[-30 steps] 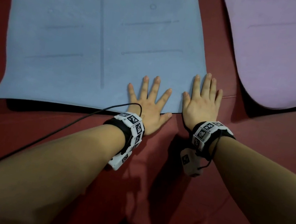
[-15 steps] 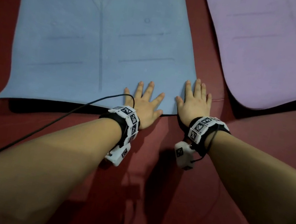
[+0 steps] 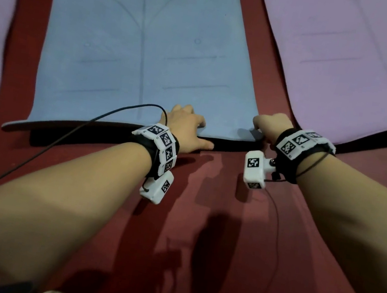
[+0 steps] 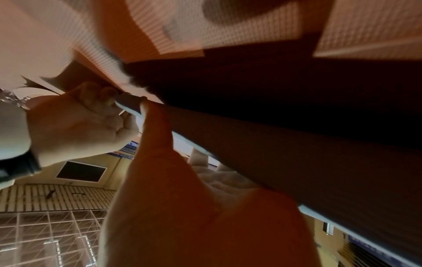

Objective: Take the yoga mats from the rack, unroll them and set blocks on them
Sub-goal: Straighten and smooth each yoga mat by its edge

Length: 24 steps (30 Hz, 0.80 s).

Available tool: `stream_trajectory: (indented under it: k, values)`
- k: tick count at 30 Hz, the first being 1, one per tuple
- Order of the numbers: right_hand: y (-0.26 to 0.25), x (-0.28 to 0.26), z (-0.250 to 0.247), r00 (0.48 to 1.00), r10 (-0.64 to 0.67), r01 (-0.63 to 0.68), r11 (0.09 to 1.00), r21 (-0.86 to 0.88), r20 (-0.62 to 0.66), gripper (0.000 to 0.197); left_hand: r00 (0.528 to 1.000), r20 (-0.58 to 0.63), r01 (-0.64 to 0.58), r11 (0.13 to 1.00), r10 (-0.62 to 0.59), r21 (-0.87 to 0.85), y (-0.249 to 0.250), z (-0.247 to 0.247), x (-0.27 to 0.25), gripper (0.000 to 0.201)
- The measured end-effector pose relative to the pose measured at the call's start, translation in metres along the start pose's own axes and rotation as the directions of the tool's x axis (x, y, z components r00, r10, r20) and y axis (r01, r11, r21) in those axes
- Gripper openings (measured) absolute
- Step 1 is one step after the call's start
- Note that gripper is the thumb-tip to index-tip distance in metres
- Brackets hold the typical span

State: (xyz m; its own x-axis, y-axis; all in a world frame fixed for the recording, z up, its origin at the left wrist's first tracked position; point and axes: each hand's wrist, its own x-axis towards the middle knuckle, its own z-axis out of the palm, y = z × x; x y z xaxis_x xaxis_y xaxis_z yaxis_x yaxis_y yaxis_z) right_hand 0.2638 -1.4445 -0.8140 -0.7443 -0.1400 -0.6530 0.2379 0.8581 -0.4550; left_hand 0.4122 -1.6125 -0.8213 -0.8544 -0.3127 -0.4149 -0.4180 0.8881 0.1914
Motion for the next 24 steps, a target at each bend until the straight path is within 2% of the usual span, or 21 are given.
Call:
stream_trajectory:
  k: [2, 5, 7, 10, 12, 15, 18, 21, 24]
  values:
    - [-0.006, -0.003, -0.005, 0.996, 0.052, -0.055, 0.998, 0.037, 0.079, 0.009, 1.000, -0.022, -0.018, 0.996, 0.020, 0.087, 0.001, -0.006, -0.002, 0.057]
    - [-0.009, -0.002, -0.013, 0.989, 0.086, -0.090, 0.995, 0.033, 0.120, 0.011, 0.998, -0.060, 0.014, 0.983, -0.003, 0.184, -0.001, -0.013, -0.002, 0.041]
    - [-0.007, 0.001, -0.019, 0.987, 0.096, -0.099, 0.995, 0.023, 0.130, 0.010, 0.997, -0.069, 0.045, 0.983, -0.033, 0.177, -0.005, -0.017, -0.003, 0.040]
    - [-0.001, 0.004, -0.022, 0.971, 0.138, -0.162, 0.980, 0.114, 0.195, 0.005, 0.992, -0.115, 0.071, 0.988, -0.056, 0.136, -0.008, -0.023, -0.003, 0.038]
    - [-0.003, 0.003, -0.019, 0.972, 0.119, -0.143, 0.984, 0.107, 0.204, 0.010, 0.983, -0.169, 0.088, 0.989, -0.067, 0.120, -0.007, -0.025, -0.005, 0.037]
    - [-0.009, -0.004, -0.009, 0.987, 0.018, -0.035, 0.993, 0.109, 0.158, 0.019, 0.963, -0.256, 0.106, 0.989, -0.078, 0.098, -0.008, -0.029, -0.009, 0.037]
    - [-0.019, -0.014, 0.005, 0.982, -0.049, 0.008, 0.975, 0.220, 0.184, 0.015, 0.944, -0.320, 0.108, 0.992, -0.082, 0.063, -0.012, -0.033, -0.012, 0.039]
    - [-0.041, -0.028, 0.010, 0.980, -0.038, -0.045, 0.911, 0.409, 0.194, 0.016, 0.933, -0.351, 0.104, 0.993, -0.078, 0.055, -0.014, -0.039, -0.016, 0.047]
    - [-0.061, -0.036, 0.007, 0.981, -0.037, -0.060, 0.875, 0.480, 0.190, 0.021, 0.927, -0.370, 0.086, 0.994, -0.054, 0.068, -0.016, -0.044, -0.018, 0.070]
